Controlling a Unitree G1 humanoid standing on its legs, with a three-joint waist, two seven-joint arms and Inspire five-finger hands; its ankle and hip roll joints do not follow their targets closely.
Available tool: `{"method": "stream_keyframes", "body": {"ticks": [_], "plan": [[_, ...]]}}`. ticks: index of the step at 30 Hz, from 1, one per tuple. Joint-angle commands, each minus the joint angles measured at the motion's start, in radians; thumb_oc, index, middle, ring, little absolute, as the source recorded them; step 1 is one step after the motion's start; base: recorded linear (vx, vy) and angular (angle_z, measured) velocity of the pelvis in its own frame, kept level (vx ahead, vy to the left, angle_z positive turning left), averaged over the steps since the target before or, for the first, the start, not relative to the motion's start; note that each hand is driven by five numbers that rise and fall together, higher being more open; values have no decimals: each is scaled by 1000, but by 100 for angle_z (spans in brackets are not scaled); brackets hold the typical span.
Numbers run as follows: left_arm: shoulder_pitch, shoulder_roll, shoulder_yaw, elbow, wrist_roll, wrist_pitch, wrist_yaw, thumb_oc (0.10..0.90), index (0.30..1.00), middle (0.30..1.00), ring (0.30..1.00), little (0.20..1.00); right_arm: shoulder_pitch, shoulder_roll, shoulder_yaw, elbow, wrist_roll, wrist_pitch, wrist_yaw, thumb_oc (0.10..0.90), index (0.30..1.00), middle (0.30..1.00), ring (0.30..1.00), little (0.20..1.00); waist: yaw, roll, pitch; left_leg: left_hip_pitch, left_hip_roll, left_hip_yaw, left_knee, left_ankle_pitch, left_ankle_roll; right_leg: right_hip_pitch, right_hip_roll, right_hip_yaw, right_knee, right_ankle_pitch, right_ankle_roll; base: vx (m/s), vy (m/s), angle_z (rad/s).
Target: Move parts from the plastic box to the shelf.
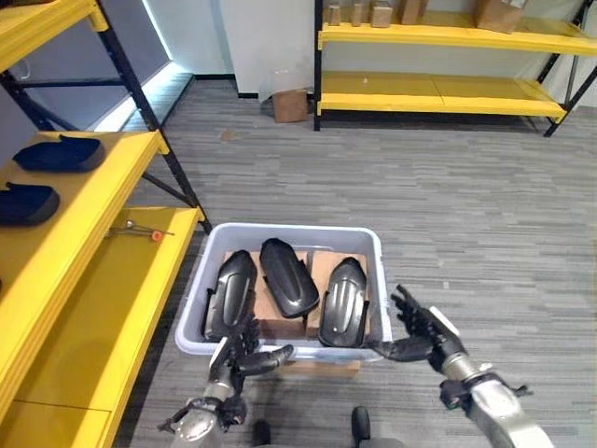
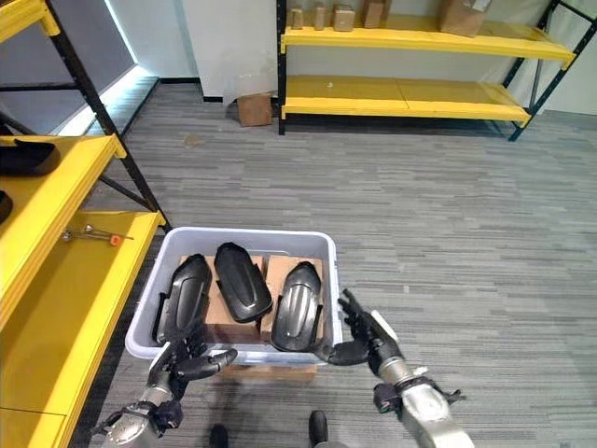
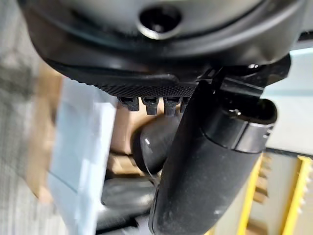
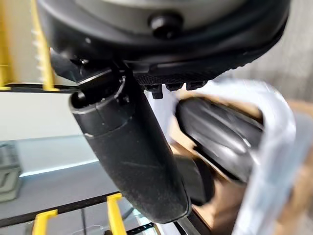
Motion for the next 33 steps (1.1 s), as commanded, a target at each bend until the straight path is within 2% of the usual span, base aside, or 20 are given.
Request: {"method": "stream_keyframes", "body": {"ticks": [1,5,9,13,14,24,33], "plan": [[-72,62,71,-122,-73,-117,-28,900,1000,1000,1000,1000,-56,5,-43,-172,61,-137,38,900,1000,1000,1000,1000,11,-42,-27,15,-4,7,2,-12,-31,-22,-88,-2,97,-70,60,-1,-65,9],[-60,83,106,-218,-111,-134,-57,900,1000,1000,1000,1000,-76,-33,-102,-241,77,-165,41,900,1000,1000,1000,1000,6,-34,-23,11,8,28,-5,-6,-42,-29,-82,-3,82,-64,62,-1,-32,-6],[-69,92,116,-263,-133,-149,-52,900,1000,1000,1000,1000,-104,-46,-99,-256,86,-174,43,900,1000,1000,1000,1000,5,-31,-12,-5,8,30,-5,-9,-45,-46,-83,-2,78,-57,66,-39,-7,-10],[-136,92,85,-263,-147,-166,-26,900,1000,1000,1000,1000,-191,-48,-40,-205,69,-170,13,900,1000,1000,1000,1000,7,-28,18,-38,3,34,-5,-12,-44,-95,-90,5,90,-47,69,-81,14,-1],[-203,85,52,-254,-144,-178,-2,900,1000,1000,1000,1000,-281,-41,3,-150,41,-171,-28,900,1000,1000,1000,1000,8,-22,48,-60,-4,37,-5,-13,-41,-131,-99,11,105,-42,71,-108,29,0],[-325,81,-21,-252,-146,-198,38,900,1000,1000,1000,1000,-502,-32,109,-25,-71,-163,-129,900,1000,1000,1000,1000,21,-19,128,-130,-27,40,-5,-3,-32,-232,-118,32,146,-20,81,-86,25,-1],[-378,104,-56,-260,-142,-196,50,900,1000,1000,1000,1000,-695,-78,216,66,-366,-118,-204,900,1000,1000,1000,1000,46,-22,198,-185,-47,22,-4,8,-26,-277,-135,27,149,-6,85,-45,11,1]]}}
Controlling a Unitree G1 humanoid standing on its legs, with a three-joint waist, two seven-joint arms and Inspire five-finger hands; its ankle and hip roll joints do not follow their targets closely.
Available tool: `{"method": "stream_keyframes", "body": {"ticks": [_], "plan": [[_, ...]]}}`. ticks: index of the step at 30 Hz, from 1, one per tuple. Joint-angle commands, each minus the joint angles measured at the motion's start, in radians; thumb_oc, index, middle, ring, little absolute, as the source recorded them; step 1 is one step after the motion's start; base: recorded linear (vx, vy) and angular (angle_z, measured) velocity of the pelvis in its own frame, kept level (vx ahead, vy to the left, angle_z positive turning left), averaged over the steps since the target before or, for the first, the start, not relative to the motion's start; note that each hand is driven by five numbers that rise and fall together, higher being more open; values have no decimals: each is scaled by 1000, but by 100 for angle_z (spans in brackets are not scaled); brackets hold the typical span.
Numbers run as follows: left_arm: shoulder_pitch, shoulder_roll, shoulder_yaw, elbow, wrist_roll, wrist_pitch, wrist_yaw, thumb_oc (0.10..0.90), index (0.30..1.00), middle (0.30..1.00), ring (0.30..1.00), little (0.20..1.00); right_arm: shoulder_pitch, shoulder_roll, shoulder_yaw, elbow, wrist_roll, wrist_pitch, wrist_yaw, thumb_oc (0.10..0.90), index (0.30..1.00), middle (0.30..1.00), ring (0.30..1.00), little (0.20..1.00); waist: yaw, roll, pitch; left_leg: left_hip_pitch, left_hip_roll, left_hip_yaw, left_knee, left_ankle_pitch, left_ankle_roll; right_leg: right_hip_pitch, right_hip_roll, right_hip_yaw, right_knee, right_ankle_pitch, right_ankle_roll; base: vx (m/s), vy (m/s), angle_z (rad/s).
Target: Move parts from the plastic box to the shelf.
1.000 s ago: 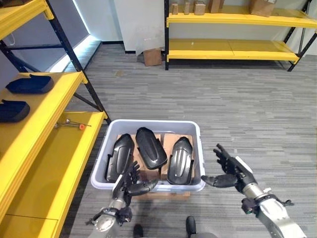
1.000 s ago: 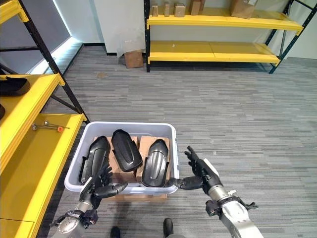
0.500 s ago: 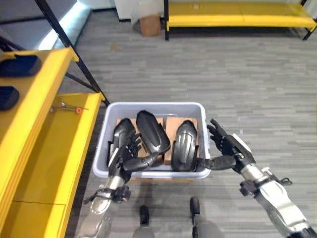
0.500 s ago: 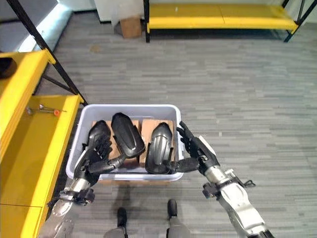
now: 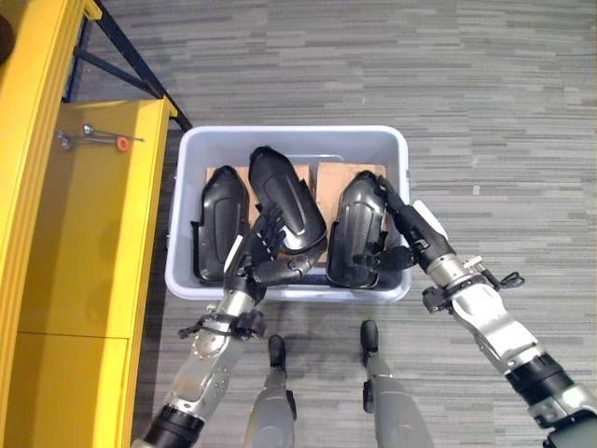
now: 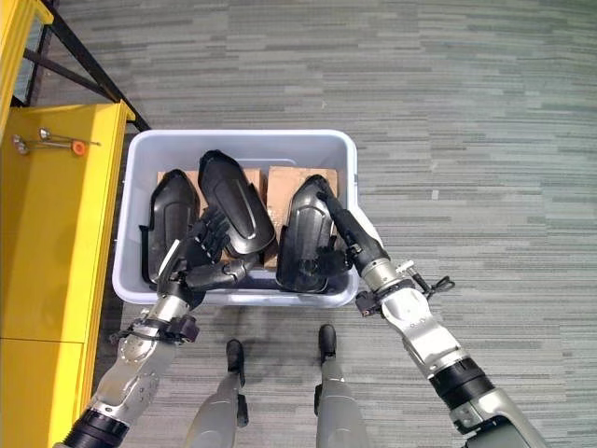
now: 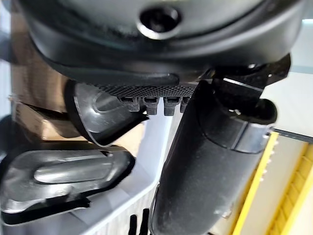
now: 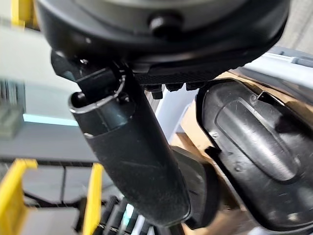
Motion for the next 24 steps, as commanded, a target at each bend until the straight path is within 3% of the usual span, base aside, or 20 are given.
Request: {"method": "stream_keyframes", "body": {"ticks": [1,17,24], "plan": [[-38,36,19,-76,-26,-113,-2,900,1000,1000,1000,1000,-118,-32,7,-76,-136,-62,-46,900,1000,1000,1000,1000,13,-46,-54,16,4,-32,-4,12,9,-44,-80,10,128,-65,62,-31,9,7],[-44,40,44,-92,-2,-116,42,900,1000,1000,1000,1000,-260,-41,108,-82,-599,17,-99,900,1000,1000,1000,1000,61,-60,-11,-17,-16,-71,-2,12,15,-32,-97,-33,113,-64,64,-14,8,9],[-51,38,46,-93,6,-118,61,900,1000,1000,1000,1000,-276,-15,130,-79,-663,33,-101,900,1000,1000,1000,1000,81,-74,-7,-35,-26,-88,-1,13,18,-22,-104,-52,95,-58,66,-9,9,12]]}}
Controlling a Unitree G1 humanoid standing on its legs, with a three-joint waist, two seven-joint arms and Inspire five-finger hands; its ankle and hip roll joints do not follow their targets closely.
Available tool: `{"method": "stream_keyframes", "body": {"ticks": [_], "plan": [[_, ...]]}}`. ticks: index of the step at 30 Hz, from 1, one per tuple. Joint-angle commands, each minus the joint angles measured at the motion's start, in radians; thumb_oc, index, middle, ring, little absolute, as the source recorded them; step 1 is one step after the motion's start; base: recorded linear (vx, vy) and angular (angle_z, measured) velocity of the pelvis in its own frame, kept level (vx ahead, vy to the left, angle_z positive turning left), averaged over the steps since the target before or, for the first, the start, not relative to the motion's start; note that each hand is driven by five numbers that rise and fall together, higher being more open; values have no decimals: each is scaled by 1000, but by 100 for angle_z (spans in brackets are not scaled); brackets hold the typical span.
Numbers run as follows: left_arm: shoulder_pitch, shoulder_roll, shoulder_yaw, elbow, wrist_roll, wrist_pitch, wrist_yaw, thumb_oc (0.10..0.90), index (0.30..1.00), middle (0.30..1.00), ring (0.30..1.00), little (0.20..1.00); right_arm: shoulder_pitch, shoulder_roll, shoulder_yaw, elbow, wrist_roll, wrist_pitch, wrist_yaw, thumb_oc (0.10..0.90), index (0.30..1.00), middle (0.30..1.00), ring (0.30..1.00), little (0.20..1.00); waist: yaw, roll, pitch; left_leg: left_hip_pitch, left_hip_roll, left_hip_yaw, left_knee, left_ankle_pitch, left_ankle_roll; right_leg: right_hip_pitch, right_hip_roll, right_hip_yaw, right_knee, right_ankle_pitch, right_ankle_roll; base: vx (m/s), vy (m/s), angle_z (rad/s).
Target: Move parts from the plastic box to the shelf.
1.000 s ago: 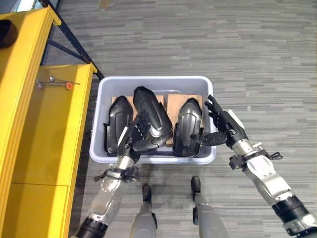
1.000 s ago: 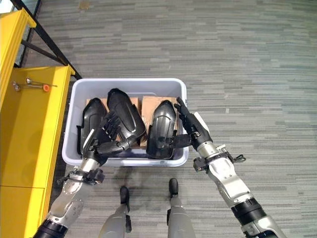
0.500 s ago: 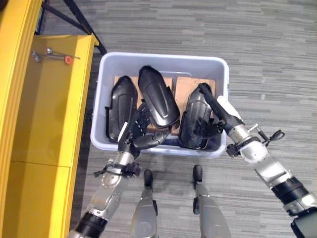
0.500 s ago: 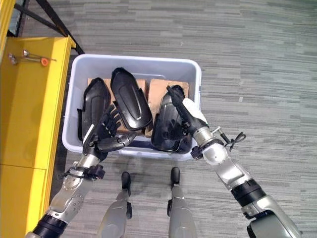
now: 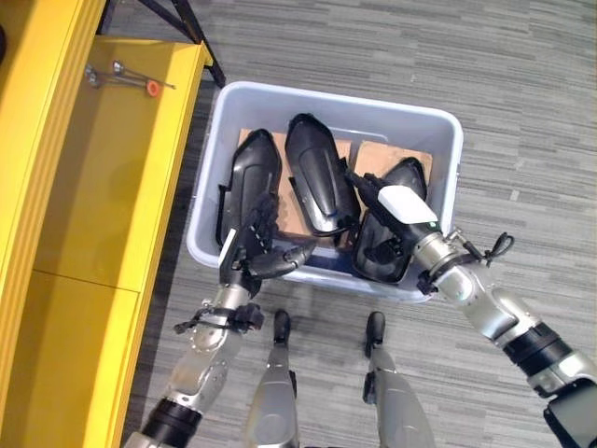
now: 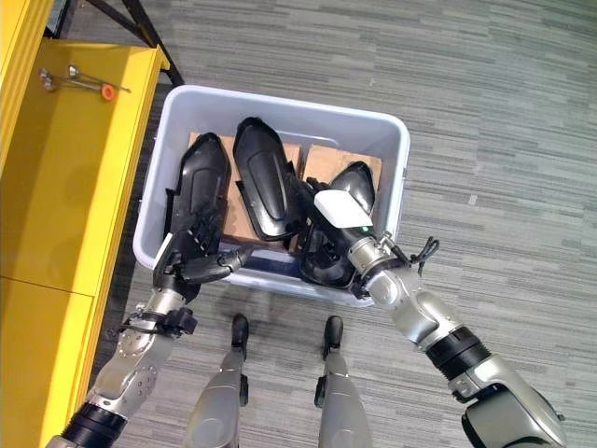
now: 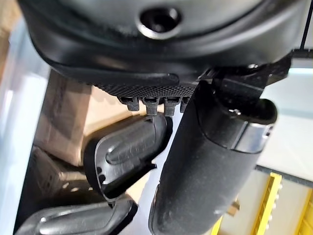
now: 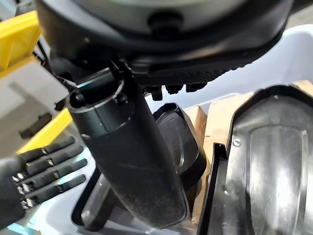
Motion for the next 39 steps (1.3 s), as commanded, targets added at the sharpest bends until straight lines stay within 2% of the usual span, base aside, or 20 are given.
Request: {"method": "stream_keyframes", "body": {"ticks": [1,5,12,21,29,36,39], "plan": [[-32,34,29,-94,5,-112,-4,900,1000,1000,1000,1000,-115,15,9,-77,-26,-41,-60,900,1000,1000,1000,1000,-1,-57,-66,14,-9,-10,-1,-11,18,-29,-87,19,102,-58,65,-2,-2,10],[-33,39,32,-103,9,-116,9,900,1000,1000,1000,1000,-155,20,38,-42,-62,-30,-73,900,1000,1000,1000,1000,20,-64,-61,-2,-13,-25,0,-8,19,-24,-92,3,94,-57,66,-4,2,11],[-43,45,33,-113,11,-121,34,900,1000,1000,1000,1000,-259,9,70,57,-170,26,-124,900,1000,1000,1000,1000,44,-65,-43,-34,-20,-44,3,-4,21,-28,-100,-15,89,-55,64,-9,7,8],[-52,43,23,-118,5,-127,49,900,1000,1000,1000,1000,-361,1,109,175,-175,52,-159,900,1000,1000,1000,1000,60,-61,-23,-78,-26,-60,7,2,24,-55,-106,-24,88,-50,62,-4,11,10],[-82,32,-1,-138,-6,-138,67,900,1000,1000,1000,1000,-444,26,144,385,-129,85,-206,900,1000,1000,1000,1000,77,-47,8,-147,-39,-76,6,14,23,-103,-113,-39,85,-39,62,-8,7,6],[-105,27,-22,-138,-4,-140,76,900,1000,1000,1000,1000,-464,88,189,537,-84,90,-202,900,1000,1000,1000,1000,86,-26,25,-176,-52,-83,6,20,27,-129,-120,-46,95,-40,62,2,8,3],[-116,22,-38,-143,-7,-142,77,900,1000,1000,1000,1000,-456,143,209,636,-53,91,-192,900,1000,1000,1000,1000,96,-9,34,-181,-59,-89,7,20,30,-132,-128,-49,101,-43,63,10,15,6]]}}
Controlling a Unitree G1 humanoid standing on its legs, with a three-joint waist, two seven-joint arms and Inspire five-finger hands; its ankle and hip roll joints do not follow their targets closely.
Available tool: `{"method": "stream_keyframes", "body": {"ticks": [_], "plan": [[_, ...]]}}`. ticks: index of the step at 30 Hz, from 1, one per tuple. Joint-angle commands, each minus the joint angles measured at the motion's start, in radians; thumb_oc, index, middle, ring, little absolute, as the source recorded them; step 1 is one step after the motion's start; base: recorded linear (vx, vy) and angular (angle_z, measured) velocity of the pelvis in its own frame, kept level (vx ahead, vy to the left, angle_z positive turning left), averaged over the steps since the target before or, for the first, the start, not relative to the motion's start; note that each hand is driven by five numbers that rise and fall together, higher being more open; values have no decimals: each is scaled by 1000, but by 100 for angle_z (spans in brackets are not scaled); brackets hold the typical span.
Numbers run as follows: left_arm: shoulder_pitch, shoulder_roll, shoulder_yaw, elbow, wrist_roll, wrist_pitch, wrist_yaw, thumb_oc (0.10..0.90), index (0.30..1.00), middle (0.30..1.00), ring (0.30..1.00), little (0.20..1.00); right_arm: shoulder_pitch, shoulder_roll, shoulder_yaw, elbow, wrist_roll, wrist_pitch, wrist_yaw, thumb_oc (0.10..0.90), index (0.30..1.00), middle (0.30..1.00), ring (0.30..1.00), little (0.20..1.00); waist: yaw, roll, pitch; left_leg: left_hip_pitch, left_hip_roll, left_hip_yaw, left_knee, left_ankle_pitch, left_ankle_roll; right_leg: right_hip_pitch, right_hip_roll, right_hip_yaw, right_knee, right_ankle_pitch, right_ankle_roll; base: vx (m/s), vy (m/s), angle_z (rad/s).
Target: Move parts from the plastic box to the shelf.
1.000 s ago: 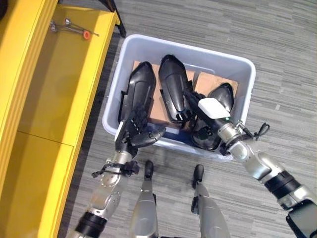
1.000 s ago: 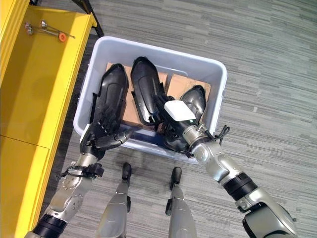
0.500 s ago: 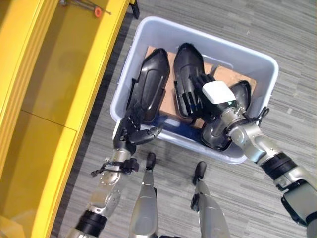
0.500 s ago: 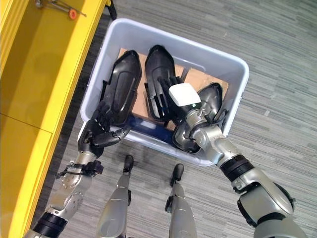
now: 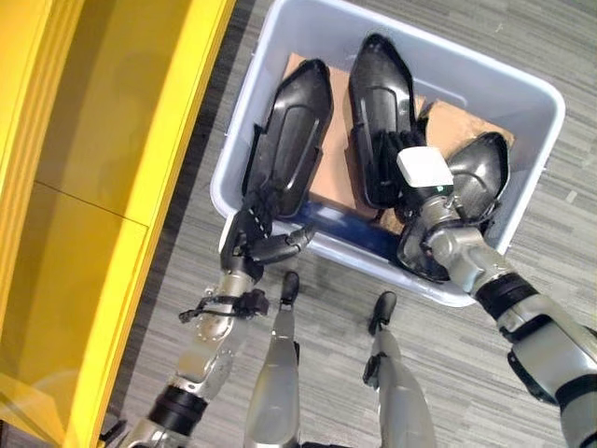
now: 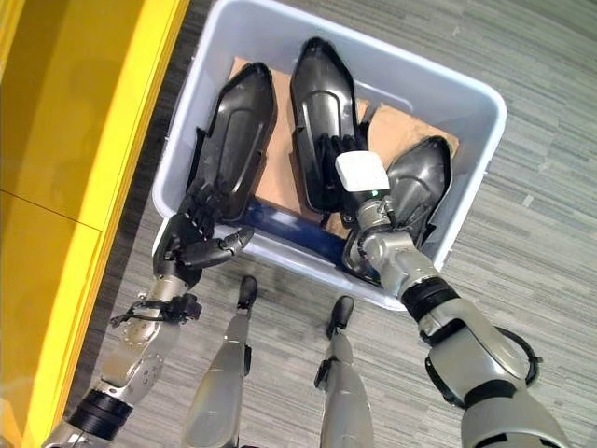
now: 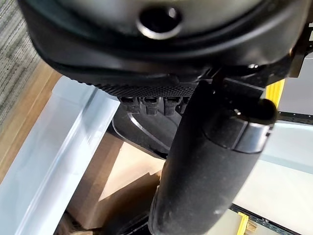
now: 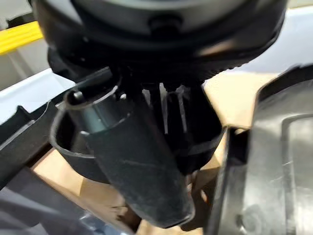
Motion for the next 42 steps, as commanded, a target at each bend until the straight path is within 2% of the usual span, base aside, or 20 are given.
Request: {"method": "stream_keyframes", "body": {"ticks": [1,7,16,22,23,32,42], "plan": [[-34,23,0,-141,-6,-103,5,900,1000,1000,1000,1000,-80,7,66,52,63,-2,15,900,1000,1000,1000,1000,14,0,10,25,-25,10,7,-22,29,6,-95,46,112,-50,55,6,13,3],[-36,21,-4,-140,-11,-105,8,900,1000,1000,1000,1000,-76,16,62,32,94,-9,14,900,1000,1000,1000,1000,8,0,10,37,-26,16,4,-25,31,10,-94,51,110,-51,55,0,0,0],[-29,19,-1,-134,-17,-106,16,900,1000,1000,1000,1000,-52,5,26,-103,144,-22,8,900,1000,1000,1000,1000,-2,-20,2,64,-18,19,-3,-29,27,29,-87,56,103,-52,56,0,0,0],[-31,21,-6,-138,-25,-109,20,900,1000,1000,1000,1000,-60,29,18,-67,176,-24,2,900,1000,1000,1000,1000,5,-19,-2,67,-17,12,-4,-28,26,33,-88,50,103,-53,57,0,0,0],[-27,20,-6,-136,-26,-108,17,900,1000,1000,1000,1000,-54,43,11,-47,200,-27,-2,400,300,300,300,300,6,-17,-1,67,-17,11,-5,-28,27,34,-88,50,104,-54,57,0,0,0],[-12,20,-10,-132,-37,-102,13,900,1000,1000,1000,1000,-8,88,-29,-9,324,-50,-10,400,300,300,300,300,9,-18,-7,78,-17,13,-6,-30,30,45,-87,47,100,-55,56,0,0,0],[-18,19,-24,-126,-41,-102,12,900,1000,1000,1000,1000,9,100,-53,31,351,-57,-42,400,300,300,300,300,9,-12,-13,87,-17,12,-6,-30,29,51,-86,48,98,-52,56,-1,1,0]]}}
